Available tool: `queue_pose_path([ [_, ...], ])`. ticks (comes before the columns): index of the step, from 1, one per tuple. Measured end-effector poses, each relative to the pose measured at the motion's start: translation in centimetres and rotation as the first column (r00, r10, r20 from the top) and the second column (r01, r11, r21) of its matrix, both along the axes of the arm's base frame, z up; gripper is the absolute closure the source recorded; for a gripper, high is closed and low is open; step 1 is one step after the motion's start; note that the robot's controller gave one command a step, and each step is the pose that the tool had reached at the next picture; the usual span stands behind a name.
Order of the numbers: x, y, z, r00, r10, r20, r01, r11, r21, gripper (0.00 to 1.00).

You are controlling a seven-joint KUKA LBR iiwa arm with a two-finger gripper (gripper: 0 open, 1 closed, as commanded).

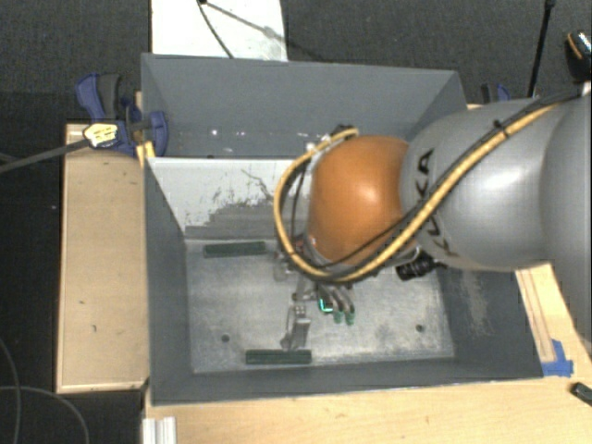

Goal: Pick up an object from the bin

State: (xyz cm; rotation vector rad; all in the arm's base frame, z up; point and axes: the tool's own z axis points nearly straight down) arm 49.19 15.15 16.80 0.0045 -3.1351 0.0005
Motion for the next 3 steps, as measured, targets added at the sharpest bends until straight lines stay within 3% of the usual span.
queue_pose_path([
  [1, -1.2, 1.2, -9.5, 0.894, 0.447, 0.018, -0.447, 0.895, -0.001, 0.00],
  [2, -1.4, -0.1, -6.7, 0.796, 0.605, 0.012, -0.605, 0.796, -0.001, 0.00],
  [3, -1.4, 0.8, -6.4, 0.708, 0.706, 0.014, -0.706, 0.708, -0.001, 0.00],
])
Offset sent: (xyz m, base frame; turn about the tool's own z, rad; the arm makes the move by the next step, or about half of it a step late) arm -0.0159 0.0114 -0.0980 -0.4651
